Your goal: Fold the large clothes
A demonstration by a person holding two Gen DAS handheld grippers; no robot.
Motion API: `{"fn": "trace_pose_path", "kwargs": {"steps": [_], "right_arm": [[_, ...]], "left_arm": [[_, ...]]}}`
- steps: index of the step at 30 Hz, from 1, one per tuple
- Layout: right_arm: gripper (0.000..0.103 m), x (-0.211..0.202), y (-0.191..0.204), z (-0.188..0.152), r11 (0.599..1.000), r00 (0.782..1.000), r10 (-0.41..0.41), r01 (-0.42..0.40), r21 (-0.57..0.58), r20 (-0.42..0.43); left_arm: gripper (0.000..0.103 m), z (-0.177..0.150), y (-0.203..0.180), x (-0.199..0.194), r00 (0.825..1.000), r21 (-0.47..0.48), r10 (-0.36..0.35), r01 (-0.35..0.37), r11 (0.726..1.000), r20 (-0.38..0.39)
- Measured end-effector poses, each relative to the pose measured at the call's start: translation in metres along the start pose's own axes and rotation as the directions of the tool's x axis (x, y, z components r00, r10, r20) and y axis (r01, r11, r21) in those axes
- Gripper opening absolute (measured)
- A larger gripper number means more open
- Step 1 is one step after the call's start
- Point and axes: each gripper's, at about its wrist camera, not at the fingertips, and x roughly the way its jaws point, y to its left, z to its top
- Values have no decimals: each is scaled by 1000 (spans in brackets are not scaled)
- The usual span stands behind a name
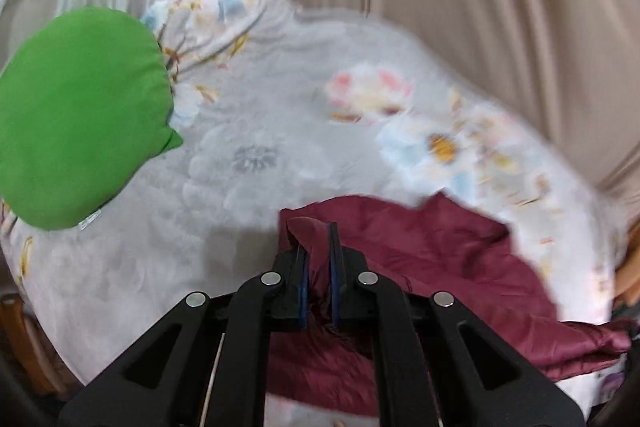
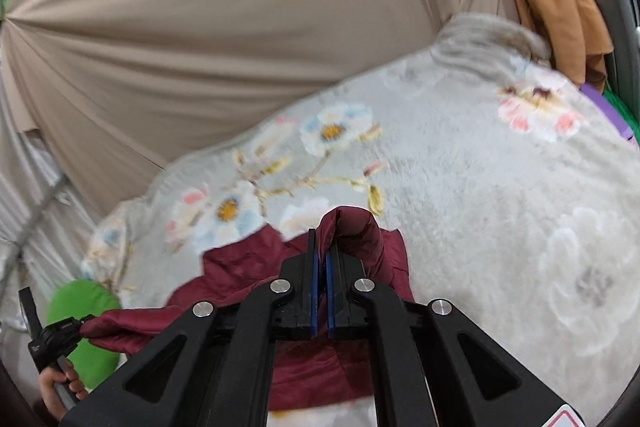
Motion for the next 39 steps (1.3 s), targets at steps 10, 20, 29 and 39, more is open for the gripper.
{"fn": "trace_pose_path", "kwargs": {"steps": [10, 20, 29, 39], "right_arm": [[3, 111, -4, 0, 994, 989, -109, 111, 13, -98], [3, 176, -12, -5, 984, 972, -176, 178, 2, -156], [7, 209, -17, 1, 982, 957, -184, 189, 4, -226], [52, 100, -29, 1, 982, 980, -185, 183, -38, -72]], "left_arm": [[7, -1, -31, 102, 983, 166, 160, -144, 976, -87], [8, 3, -44, 144, 972, 216, 199, -168, 962, -128], [12, 13, -48, 165, 966, 178, 192, -161, 971, -172], [67, 21, -79, 62, 988, 247, 151, -152, 957, 25]]}}
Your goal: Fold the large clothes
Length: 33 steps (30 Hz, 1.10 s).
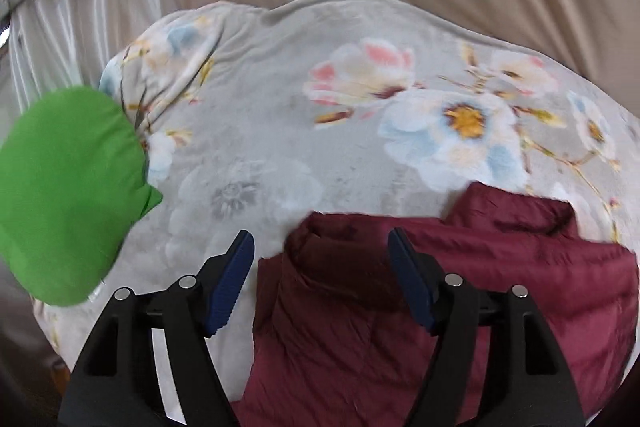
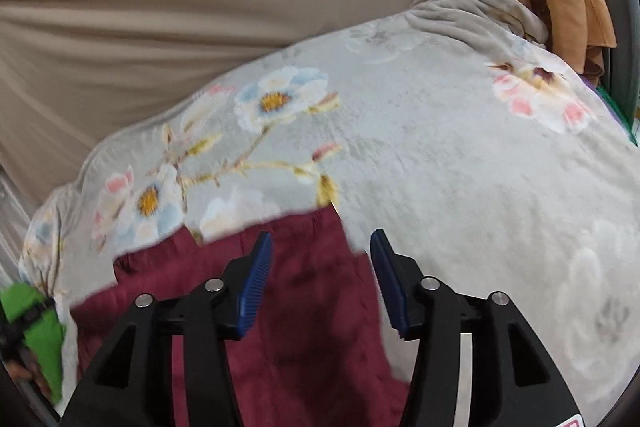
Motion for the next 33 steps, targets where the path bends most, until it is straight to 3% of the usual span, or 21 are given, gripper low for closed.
{"fn": "trace_pose_path", "kwargs": {"steps": [7, 9, 12, 15, 17, 18, 20, 21, 22, 26, 29, 33], "right_arm": [[53, 5, -21, -62, 1000, 985, -18, 14, -22, -174], [54, 9, -22, -75, 1000, 978, -4, 2, -9, -207], [55, 16, -22, -85, 1000, 972, 1, -3, -7, -237], [52, 24, -25, -88, 999, 962, 18, -8, 38, -271], [35, 25, -26, -88, 997, 954, 49, -31, 65, -294], [25, 24, -25, -87, 997, 953, 56, -37, 67, -299], [10, 16, -21, -86, 997, 952, 67, -53, 53, -298], [6, 12, -20, -85, 997, 952, 76, -63, 53, -296], [5, 3, -19, -84, 996, 954, 81, -70, 50, -289], [3, -34, -20, -89, 997, 949, 76, -72, 25, -305], [3, -70, -29, -109, 998, 933, 45, -60, -30, -357], [5, -91, -44, -157, 996, 884, -11, -33, -87, -467]], "left_arm": [[70, -23, -10, -7, 997, 55, -7, 11, 998, -76], [72, -39, -3, 0, 991, 42, -3, 9, 999, -132], [72, -63, 22, 16, 976, -26, -23, 17, 1000, -217], [71, -93, 56, 28, 946, -166, -148, 103, 981, -289], [67, -112, 76, 39, 905, -274, -272, 185, 944, -328], [59, -119, 82, 42, 888, -307, -313, 211, 928, -336], [34, -131, 88, 45, 862, -337, -382, 270, 902, -332], [16, -134, 86, 43, 853, -334, -394, 281, 900, -344], [7, -134, 85, 38, 851, -323, -397, 290, 901, -343], [4, -137, 87, 7, 848, -235, -388, 320, 918, -361], [4, -158, 93, -18, 821, -170, -379, 339, 925, -426], [5, -205, 94, -24, 789, -121, -314, 296, 947, -528]]}}
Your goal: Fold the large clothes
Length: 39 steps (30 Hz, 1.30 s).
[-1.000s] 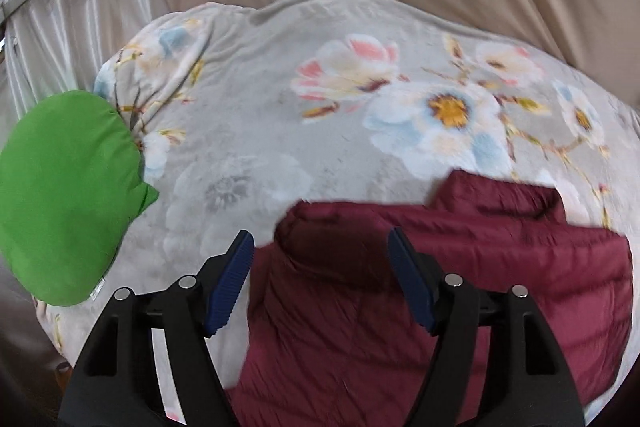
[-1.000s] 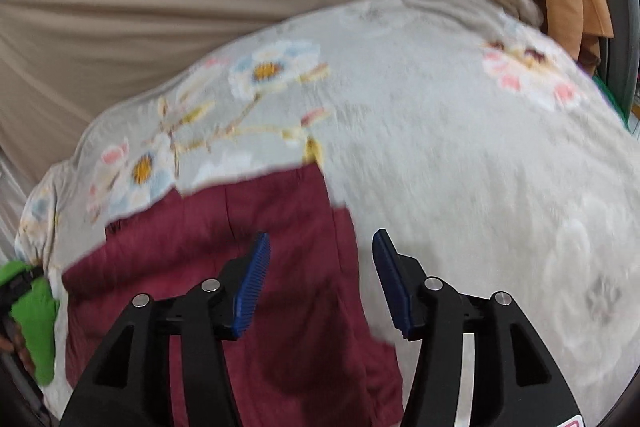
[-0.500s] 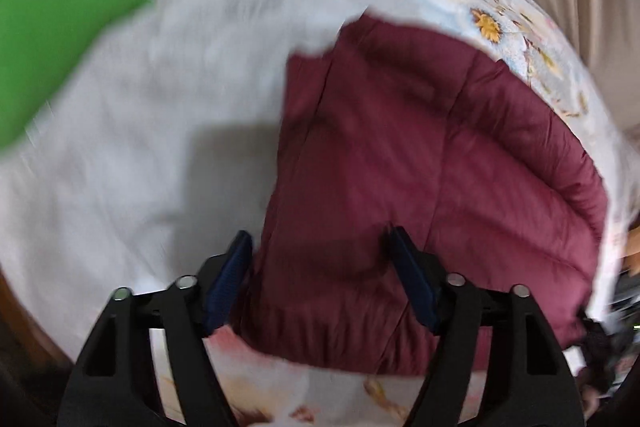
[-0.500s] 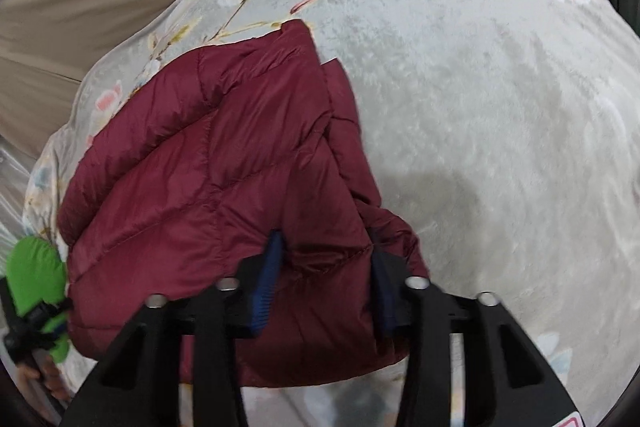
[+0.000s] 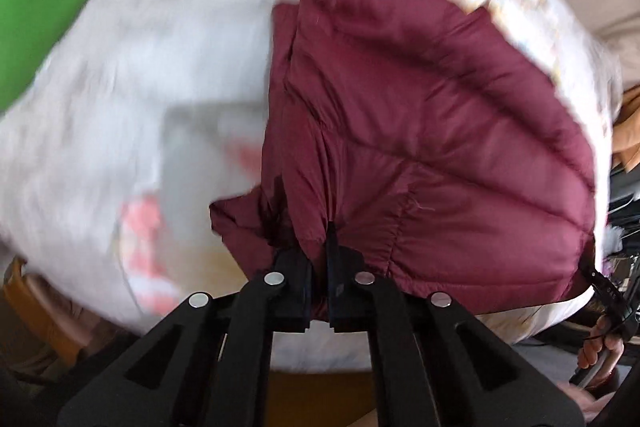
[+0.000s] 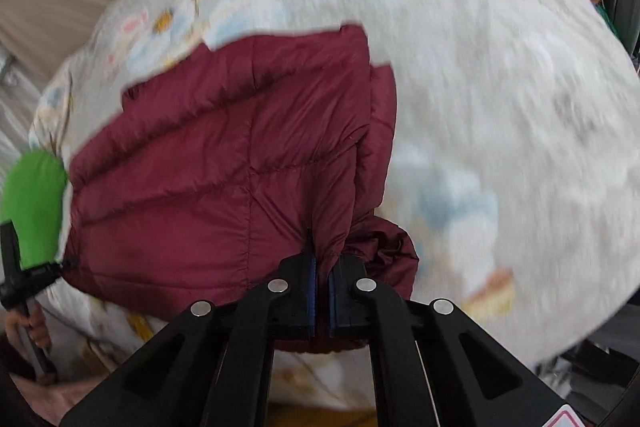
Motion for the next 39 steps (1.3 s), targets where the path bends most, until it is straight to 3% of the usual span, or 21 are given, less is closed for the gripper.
{"fn": "trace_pose_path", "kwargs": {"steps": [2, 5, 6, 7, 9, 10, 13, 16, 18, 20, 22, 23, 24, 25, 28, 31, 32, 33, 34, 37, 39], "right_arm": [[10, 14, -7, -19, 1000, 999, -18, 19, 3, -44], [19, 7, -11, -15, 998, 1000, -28, 28, 49, -15], [26, -1, -11, -10, 998, 999, -26, 25, 61, 20], [32, -14, -11, 0, 998, 997, -20, 15, 68, 74], [52, -31, -10, 16, 997, 986, -12, -1, 76, 168], [54, -36, -11, 27, 996, 978, 0, -19, 87, 210], [60, -34, -14, 59, 987, 965, 49, -86, 133, 259], [63, -18, -15, 84, 979, 959, 59, -110, 174, 276], [63, 5, -13, 100, 977, 969, 37, -86, 194, 246], [63, 24, -11, 104, 976, 977, 18, -62, 207, 210], [53, 36, -7, 105, 980, 983, 10, -46, 196, 184], [39, 38, -3, 103, 984, 984, 9, -41, 175, 179], [18, 38, 1, 102, 988, 984, 14, -41, 147, 178], [6, 34, 7, 100, 993, 982, 25, -45, 108, 188], [2, 0, 11, 94, 994, 950, 58, -85, 73, 306], [2, -57, 12, 86, 983, 867, 130, -175, 50, 481], [2, -66, 12, 84, 980, 848, 141, -192, 48, 511], [2, -72, 11, 85, 977, 834, 152, -208, 47, 531], [2, -68, 11, 89, 978, 838, 145, -200, 50, 527], [2, -28, 10, 103, 989, 889, 75, -125, 81, 451], [2, 17, -1, 112, 988, 938, 21, -73, 137, 346]], "left_arm": [[8, -10, 3, 6, 1000, -39, 5, -5, 999, 5], [12, -7, 0, -26, 994, -78, -9, 17, 997, 110], [24, -1, -3, -43, 987, -85, -15, 30, 996, 163], [42, 3, -4, -57, 978, -86, -28, 47, 995, 208], [59, 21, -13, -77, 955, -75, -70, 96, 993, 289], [64, 31, -17, -82, 945, -61, -97, 122, 991, 312], [70, 69, -28, -73, 928, -30, -163, 184, 983, 336], [71, 107, -38, -36, 937, -75, -182, 213, 974, 299], [70, 113, -35, -20, 945, -93, -176, 209, 974, 276], [61, 115, -37, -8, 950, -75, -151, 177, 981, 273], [26, 119, -43, 1, 954, -39, -152, 167, 985, 258], [15, 118, -45, 3, 953, -19, -169, 179, 984, 251], [0, 118, -44, 3, 954, -12, -164, 173, 985, 250], [0, 114, -42, -3, 948, -11, -164, 173, 985, 273], [0, 107, -38, -34, 911, -15, -187, 207, 978, 367], [0, 102, -29, -74, 855, -31, -231, 276, 961, 464], [0, 104, -28, -78, 848, -31, -237, 285, 958, 474], [0, 108, -29, -77, 849, -31, -242, 290, 956, 469], [0, 111, -31, -72, 856, -36, -231, 279, 960, 462], [0, 125, -44, -33, 905, -37, -144, 173, 984, 401], [0, 130, -54, 2, 937, -25, -58, 71, 997, 345]]}}
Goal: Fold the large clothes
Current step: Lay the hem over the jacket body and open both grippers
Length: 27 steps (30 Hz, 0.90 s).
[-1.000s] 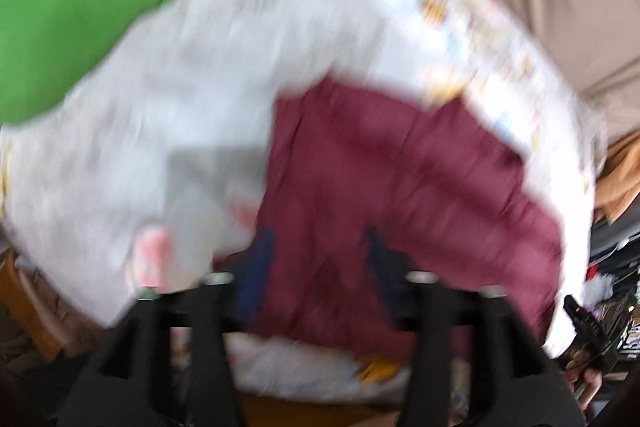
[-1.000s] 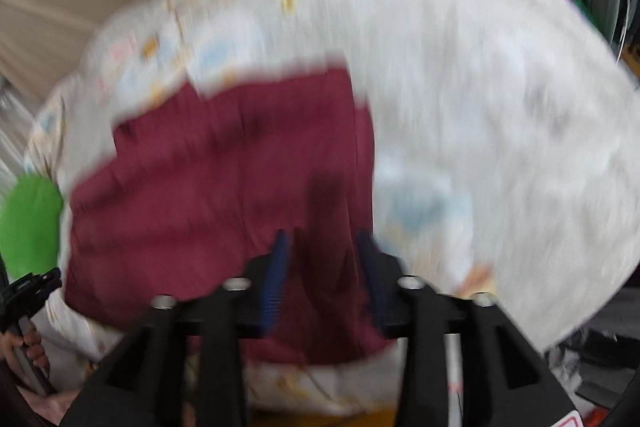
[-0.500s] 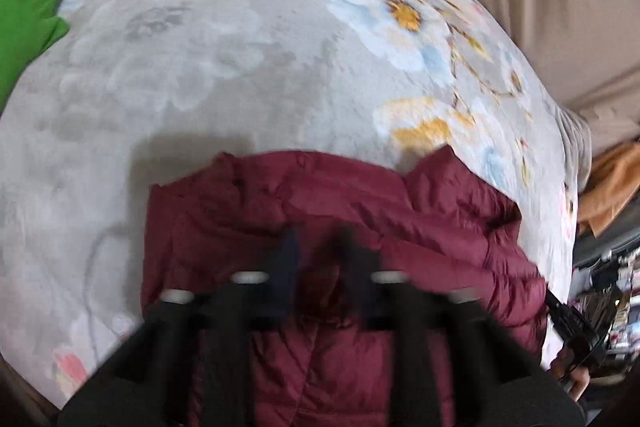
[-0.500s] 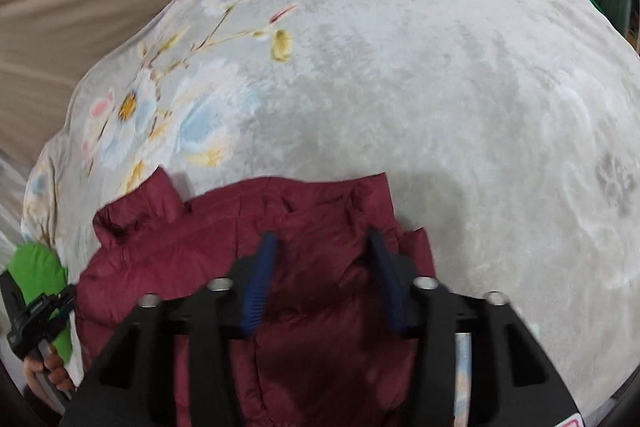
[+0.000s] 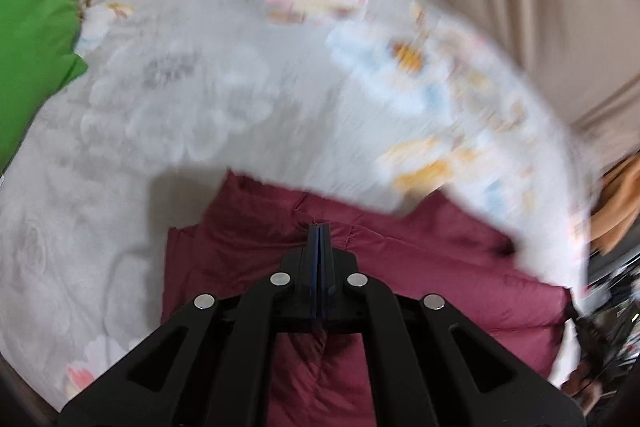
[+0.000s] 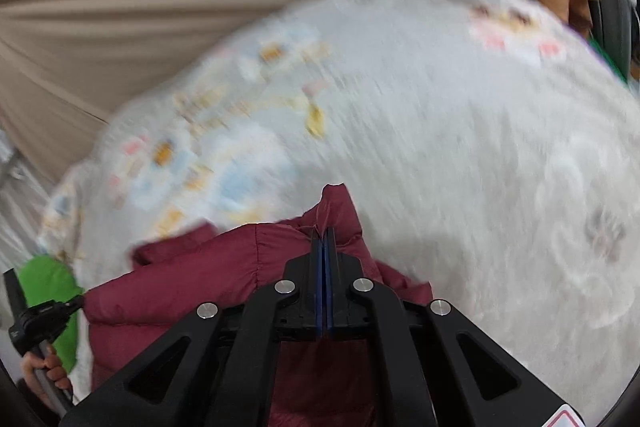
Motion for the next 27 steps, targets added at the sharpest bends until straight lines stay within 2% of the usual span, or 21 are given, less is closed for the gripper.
{"fn": "trace_pose_path", "kwargs": {"steps": [2, 4, 6, 8, 10, 11, 13, 14, 16, 18, 19, 21, 22, 24, 26, 27], "right_arm": [[2, 34, -8, -9, 999, 994, -43, 44, 9, -97], [2, 44, -5, -13, 996, 989, -84, 82, -24, -119], [2, 43, -3, -11, 995, 986, -98, 95, -30, -132], [4, 28, -4, -6, 991, 987, -133, 133, -9, -90], [15, -5, -4, -3, 986, 986, -166, 166, 24, 2], [17, -17, 0, -4, 987, 987, -158, 157, 27, 29], [17, -39, 13, -6, 996, 995, -92, 93, -14, 49], [17, -47, 29, -12, 997, 998, -44, 47, -60, 43], [17, -52, 68, -29, 986, 999, 54, -54, -159, -2], [17, -44, 120, -60, 941, 984, 145, -170, -293, -102], [16, -38, 142, -75, 910, 973, 174, -218, -352, -151], [12, -22, 185, -110, 835, 949, 192, -291, -467, -249], [10, -14, 195, -122, 808, 943, 176, -302, -506, -282], [8, -1, 198, -138, 773, 944, 116, -281, -569, -309], [2, 10, 176, -140, 793, 957, 43, -208, -572, -288], [0, 14, 157, -136, 824, 958, 25, -182, -536, -287]], "left_arm": [[0, -8, -3, 23, 998, 34, 56, -55, 998, -28], [2, -12, -4, 32, 996, 58, 90, -88, 994, -16], [3, -11, -2, 31, 996, 63, 93, -92, 994, -10], [8, -7, 6, 12, 996, 17, 84, -85, 996, 15], [37, -4, 15, -21, 990, -33, 105, -103, 994, 93], [41, -3, 19, -42, 980, -54, 136, -129, 990, 147], [42, -5, 19, -76, 960, -73, 164, -151, 986, 228], [42, -6, 14, -90, 960, -71, 132, -118, 991, 247], [41, -12, -13, -99, 977, 2, 18, -18, 1000, 212], [41, -25, -47, -88, 990, 101, -44, 30, 994, 136], [41, -38, -71, -74, 995, 180, -48, 32, 983, 85], [41, -58, -97, -53, 999, 277, 0, -10, 961, 37], [41, -73, -108, -40, 999, 329, 25, -31, 944, 22], [41, -89, -109, -20, 997, 360, 71, -61, 931, -15], [42, -99, -95, -10, 994, 364, 108, -91, 927, -27], [42, -102, -88, -12, 993, 355, 120, -107, 929, -14]]}}
